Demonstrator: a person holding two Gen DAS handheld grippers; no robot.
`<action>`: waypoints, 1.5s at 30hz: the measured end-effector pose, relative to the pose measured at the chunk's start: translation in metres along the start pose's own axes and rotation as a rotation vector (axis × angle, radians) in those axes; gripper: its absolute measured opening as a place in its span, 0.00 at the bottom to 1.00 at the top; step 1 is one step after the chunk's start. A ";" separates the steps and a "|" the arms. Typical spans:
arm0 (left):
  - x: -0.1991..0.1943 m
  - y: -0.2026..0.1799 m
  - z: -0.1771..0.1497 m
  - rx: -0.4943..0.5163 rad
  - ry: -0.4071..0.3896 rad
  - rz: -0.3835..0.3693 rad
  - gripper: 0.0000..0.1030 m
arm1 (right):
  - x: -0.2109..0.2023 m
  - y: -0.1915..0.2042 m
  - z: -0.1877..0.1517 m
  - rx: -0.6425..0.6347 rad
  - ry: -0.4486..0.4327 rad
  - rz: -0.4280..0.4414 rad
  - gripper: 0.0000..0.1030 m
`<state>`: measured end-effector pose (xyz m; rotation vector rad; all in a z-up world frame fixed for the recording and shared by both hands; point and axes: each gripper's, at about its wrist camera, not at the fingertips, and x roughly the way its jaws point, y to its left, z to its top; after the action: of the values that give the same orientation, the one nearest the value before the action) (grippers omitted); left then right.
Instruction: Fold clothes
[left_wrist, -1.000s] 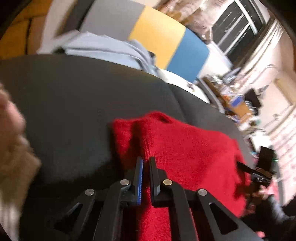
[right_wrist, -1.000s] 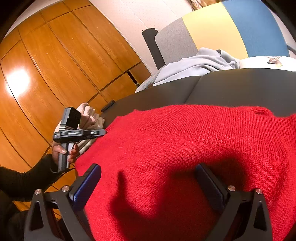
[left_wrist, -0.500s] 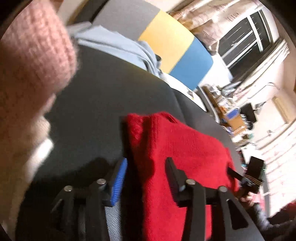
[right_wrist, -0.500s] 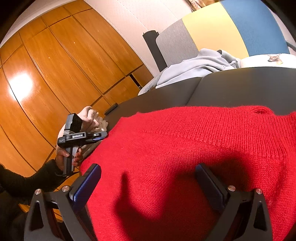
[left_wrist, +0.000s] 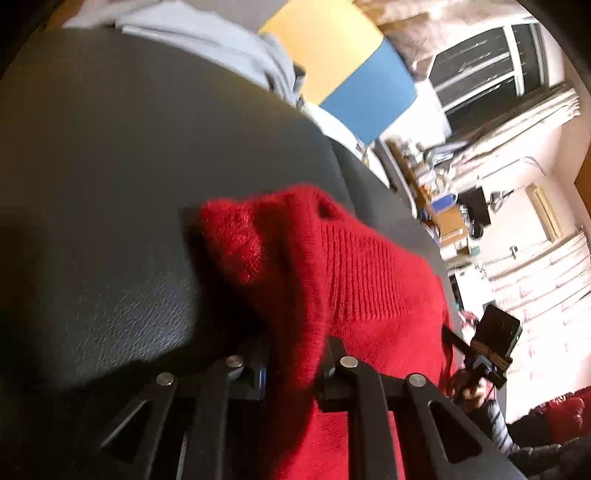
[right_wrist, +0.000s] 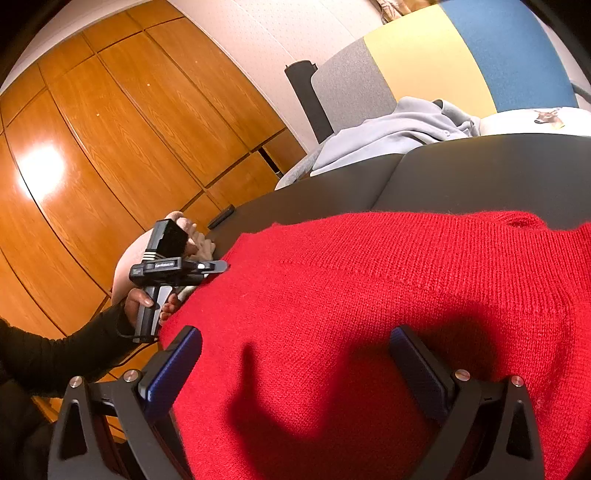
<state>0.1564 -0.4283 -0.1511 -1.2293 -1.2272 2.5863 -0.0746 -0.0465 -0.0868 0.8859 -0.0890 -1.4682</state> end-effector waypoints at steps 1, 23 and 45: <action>-0.002 -0.002 0.000 -0.002 -0.019 0.015 0.13 | 0.000 0.000 0.000 0.001 -0.001 0.001 1.00; -0.071 -0.028 0.053 0.025 -0.095 0.179 0.11 | -0.034 0.011 0.033 -0.296 0.390 -0.057 1.00; -0.067 -0.185 0.023 -0.136 -0.177 -0.300 0.11 | -0.026 -0.038 -0.011 -0.428 0.405 -0.261 1.00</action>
<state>0.1336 -0.3378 0.0236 -0.7699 -1.5091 2.4648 -0.1038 -0.0126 -0.1043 0.8408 0.6403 -1.4403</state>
